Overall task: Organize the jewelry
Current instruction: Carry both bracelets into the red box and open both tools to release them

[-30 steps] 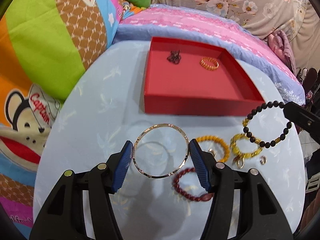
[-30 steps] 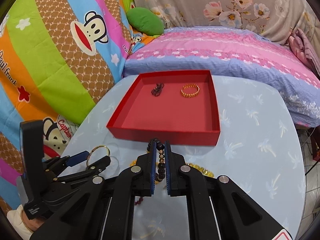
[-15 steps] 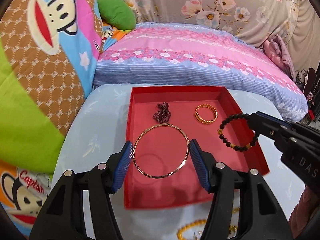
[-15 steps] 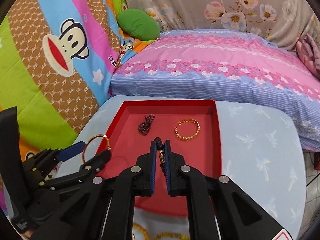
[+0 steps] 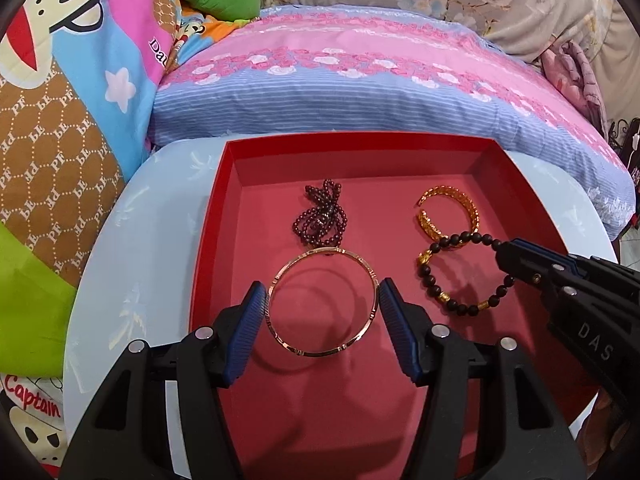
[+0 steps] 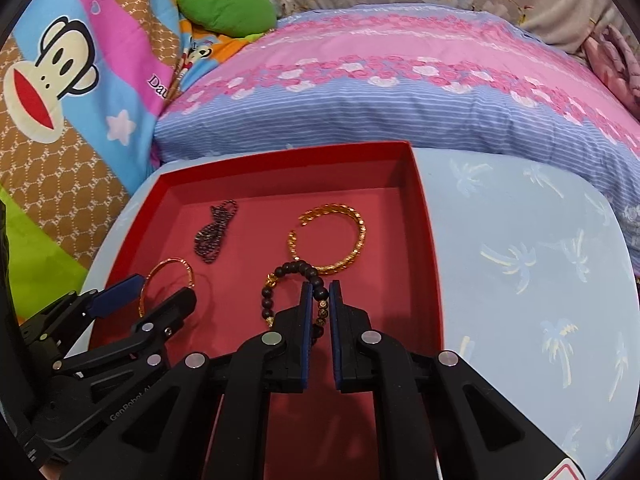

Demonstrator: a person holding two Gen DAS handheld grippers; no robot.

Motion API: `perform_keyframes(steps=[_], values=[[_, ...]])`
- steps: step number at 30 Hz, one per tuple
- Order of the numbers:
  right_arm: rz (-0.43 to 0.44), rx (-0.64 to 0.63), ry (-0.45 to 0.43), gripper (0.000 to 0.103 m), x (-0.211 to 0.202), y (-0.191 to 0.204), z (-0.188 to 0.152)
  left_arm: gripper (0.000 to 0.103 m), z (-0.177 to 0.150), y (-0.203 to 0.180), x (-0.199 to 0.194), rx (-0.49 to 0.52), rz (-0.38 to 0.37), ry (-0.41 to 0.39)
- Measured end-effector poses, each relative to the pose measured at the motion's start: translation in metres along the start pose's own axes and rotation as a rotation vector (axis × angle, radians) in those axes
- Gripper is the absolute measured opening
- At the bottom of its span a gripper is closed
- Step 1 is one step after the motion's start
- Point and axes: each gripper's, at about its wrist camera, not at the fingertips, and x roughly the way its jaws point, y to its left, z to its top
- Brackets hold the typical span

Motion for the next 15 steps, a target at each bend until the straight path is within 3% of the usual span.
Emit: perform_keyframes(steps=[3,4,5,7,10,15], values=[[-0.030,-0.008,-0.016,0.016,-0.003,-0.002,-0.003,0.056,0.002,0.000,0.000,-0.005,-0.001,0.000],[-0.038,-0.011,-0.024,0.023,-0.005,-0.001,-0.003,0.057,0.002,0.001,0.000,-0.014,0.001,-0.002],[-0.046,-0.013,-0.036,0.033,-0.008,-0.001,-0.005,0.061,0.002,0.002,-0.001,-0.020,0.003,-0.003],[-0.055,-0.015,-0.055,0.039,-0.013,-0.001,-0.007,0.068,0.001,0.004,-0.004,-0.042,0.007,-0.011],[-0.059,-0.018,-0.073,0.040,-0.023,0.000,-0.010,0.073,0.000,0.008,-0.012,-0.060,0.015,-0.028],[-0.054,-0.024,-0.109,0.044,-0.047,0.004,-0.018,0.074,-0.006,0.010,-0.033,-0.073,0.015,-0.059]])
